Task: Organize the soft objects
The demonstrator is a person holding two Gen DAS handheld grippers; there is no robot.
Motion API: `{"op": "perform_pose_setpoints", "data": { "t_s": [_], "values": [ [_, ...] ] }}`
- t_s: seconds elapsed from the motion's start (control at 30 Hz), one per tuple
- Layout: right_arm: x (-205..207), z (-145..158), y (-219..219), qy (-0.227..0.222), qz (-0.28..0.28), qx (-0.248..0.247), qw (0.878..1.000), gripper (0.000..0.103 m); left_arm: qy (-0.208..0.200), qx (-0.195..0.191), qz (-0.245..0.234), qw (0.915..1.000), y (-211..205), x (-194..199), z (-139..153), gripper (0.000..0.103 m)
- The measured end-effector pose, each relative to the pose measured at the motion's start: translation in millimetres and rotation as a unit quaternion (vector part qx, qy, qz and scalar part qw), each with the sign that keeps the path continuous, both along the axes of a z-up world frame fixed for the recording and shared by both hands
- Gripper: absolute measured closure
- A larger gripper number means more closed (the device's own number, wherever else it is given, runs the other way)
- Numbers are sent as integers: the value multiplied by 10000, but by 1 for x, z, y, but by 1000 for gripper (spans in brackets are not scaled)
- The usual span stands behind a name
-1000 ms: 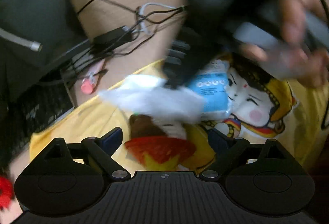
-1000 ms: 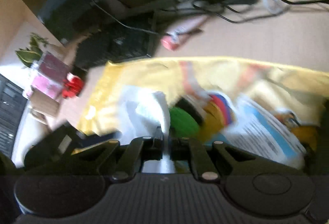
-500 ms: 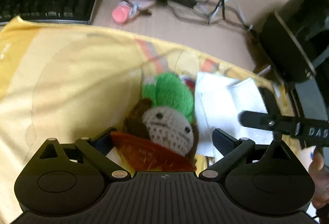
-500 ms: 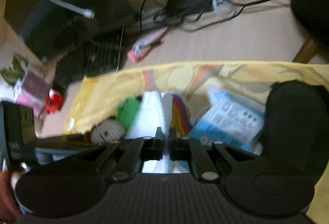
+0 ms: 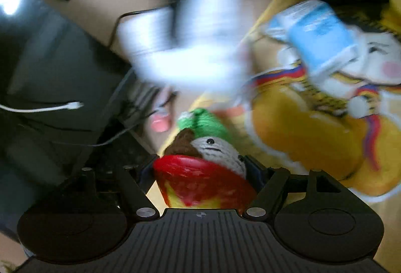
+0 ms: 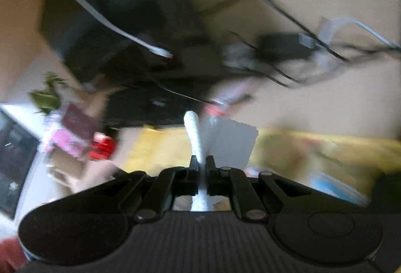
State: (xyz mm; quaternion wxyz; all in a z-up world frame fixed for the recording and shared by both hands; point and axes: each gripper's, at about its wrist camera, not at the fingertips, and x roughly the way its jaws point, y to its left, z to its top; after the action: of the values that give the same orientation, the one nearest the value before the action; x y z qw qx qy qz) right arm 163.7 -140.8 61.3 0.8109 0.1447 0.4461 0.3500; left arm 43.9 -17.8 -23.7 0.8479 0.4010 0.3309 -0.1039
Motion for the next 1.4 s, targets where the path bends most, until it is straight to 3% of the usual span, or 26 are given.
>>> {"op": "perform_pose_setpoints", "data": {
  "t_s": [0.07,0.1,0.17,0.3,0.4,0.5,0.6,0.8,0.87,0.93,1.0,1.03,1.13,1.17,1.23,1.33,1.4],
  "values": [
    [0,8,14,-41,338,325,9989,97,218,-537,-23,9983,-1,-2,7,23],
    [0,7,21,-58,459,300,9985,97,351,-853,-56,9957,-1,-4,12,22],
    [-2,0,34,-91,642,105,9978,97,576,-1340,-170,9892,-1,-9,20,11],
    [-8,-38,40,173,721,-776,9942,97,589,-1496,-137,9869,-1,-21,26,10],
    [-15,-57,24,437,529,-984,9928,97,763,-1809,116,9805,9,-20,29,8],
    [-18,-63,3,626,250,-732,9950,96,1172,-2444,534,9611,25,-11,28,7],
    [-18,-61,-11,532,-83,-776,9955,96,1470,-2950,812,9406,33,-3,27,7],
    [-17,-63,-26,274,-386,-1317,9902,98,1746,-3504,708,9175,43,-4,34,7],
    [-20,-61,-33,404,-348,-1082,9927,98,1848,-3931,577,8989,54,-6,38,7],
    [-24,-55,-38,620,-285,-590,9959,98,2032,-4414,455,8728,69,-8,41,6],
    [-31,-44,-42,771,-140,-22,9969,98,2240,-4699,382,8530,84,-10,41,6],
    [-34,-40,-41,850,-12,228,9961,98,2261,-4717,382,8514,90,-12,41,5],
    [-48,-39,-25,969,428,337,9938,98,2234,-4658,438,8551,104,-20,41,5],
    [-54,-41,-20,932,516,121,9942,98,2238,-4693,460,8530,108,-21,41,5],
    [-64,-49,-14,794,589,-405,9943,98,2172,-4808,589,8475,114,-21,41,3],
    [-68,-63,-24,1038,462,-527,9921,98,2090,-4999,957,8350,119,-12,36,3],
    [-69,-74,-33,1146,259,-708,9905,98,2141,-5114,1315,8218,118,1,28,3]
  ]
}}
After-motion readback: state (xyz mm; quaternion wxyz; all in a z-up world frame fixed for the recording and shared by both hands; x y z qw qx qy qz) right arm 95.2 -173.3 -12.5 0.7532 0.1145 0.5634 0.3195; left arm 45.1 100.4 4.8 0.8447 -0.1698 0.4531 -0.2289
